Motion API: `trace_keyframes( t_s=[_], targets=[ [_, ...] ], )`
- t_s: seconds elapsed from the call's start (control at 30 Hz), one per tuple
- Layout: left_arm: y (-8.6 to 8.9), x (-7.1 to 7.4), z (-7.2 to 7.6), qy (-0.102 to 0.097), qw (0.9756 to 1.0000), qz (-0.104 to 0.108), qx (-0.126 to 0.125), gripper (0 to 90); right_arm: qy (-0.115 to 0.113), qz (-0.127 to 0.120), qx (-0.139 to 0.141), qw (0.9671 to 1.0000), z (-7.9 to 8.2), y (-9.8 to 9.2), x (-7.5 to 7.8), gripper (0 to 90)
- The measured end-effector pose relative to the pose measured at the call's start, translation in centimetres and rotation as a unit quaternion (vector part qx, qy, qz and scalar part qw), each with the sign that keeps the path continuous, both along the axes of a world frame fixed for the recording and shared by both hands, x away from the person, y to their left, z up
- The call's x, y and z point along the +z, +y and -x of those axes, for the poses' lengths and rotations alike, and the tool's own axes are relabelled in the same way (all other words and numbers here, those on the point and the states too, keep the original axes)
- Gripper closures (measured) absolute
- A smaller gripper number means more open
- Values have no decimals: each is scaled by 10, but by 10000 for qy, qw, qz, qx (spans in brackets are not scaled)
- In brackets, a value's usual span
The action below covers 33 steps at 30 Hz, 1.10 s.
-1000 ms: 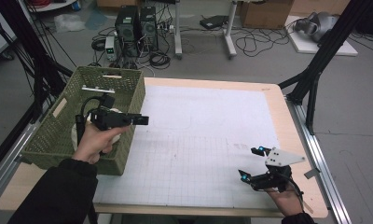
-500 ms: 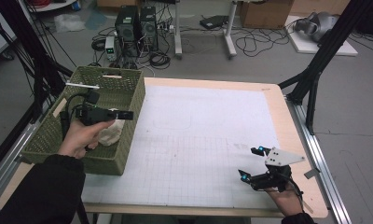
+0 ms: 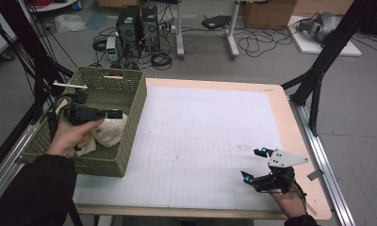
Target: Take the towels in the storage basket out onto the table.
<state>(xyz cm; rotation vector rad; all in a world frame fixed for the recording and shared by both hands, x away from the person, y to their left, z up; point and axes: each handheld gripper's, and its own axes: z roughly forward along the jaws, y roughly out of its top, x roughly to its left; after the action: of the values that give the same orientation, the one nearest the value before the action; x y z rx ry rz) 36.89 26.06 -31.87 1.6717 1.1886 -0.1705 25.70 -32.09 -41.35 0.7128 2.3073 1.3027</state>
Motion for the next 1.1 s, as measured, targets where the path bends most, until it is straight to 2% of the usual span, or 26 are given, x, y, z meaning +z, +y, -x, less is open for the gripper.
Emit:
trace_keyframes(
  t_s=[0.07, 0.37, 0.57, 0.7, 0.9, 1.1],
  targets=[
    [4, -1, -1, 18, 10000, -87, 45, 342, -10, 18, 5, 10000, 0, 0, 0, 92],
    [23, -6, -4, 138, 9991, -217, 332, 343, -3, -1, -9, 10000, -1, 0, 0, 92],
    [38, -8, -4, 180, 9971, -435, 593, 343, 0, 2, -10, 10000, 0, 0, 0, 92],
    [47, -10, -4, 231, 9970, -360, 642, 341, -7, 3, -13, 10000, -1, 0, 0, 92],
    [54, -10, -3, 179, 9948, -533, 845, 340, -7, 19, 1, 10000, -1, 0, 0, 92],
    [59, -11, -3, 140, 9911, -803, 1053, 336, -16, 24, -1, 10000, -1, 0, 0, 92]
  ],
)
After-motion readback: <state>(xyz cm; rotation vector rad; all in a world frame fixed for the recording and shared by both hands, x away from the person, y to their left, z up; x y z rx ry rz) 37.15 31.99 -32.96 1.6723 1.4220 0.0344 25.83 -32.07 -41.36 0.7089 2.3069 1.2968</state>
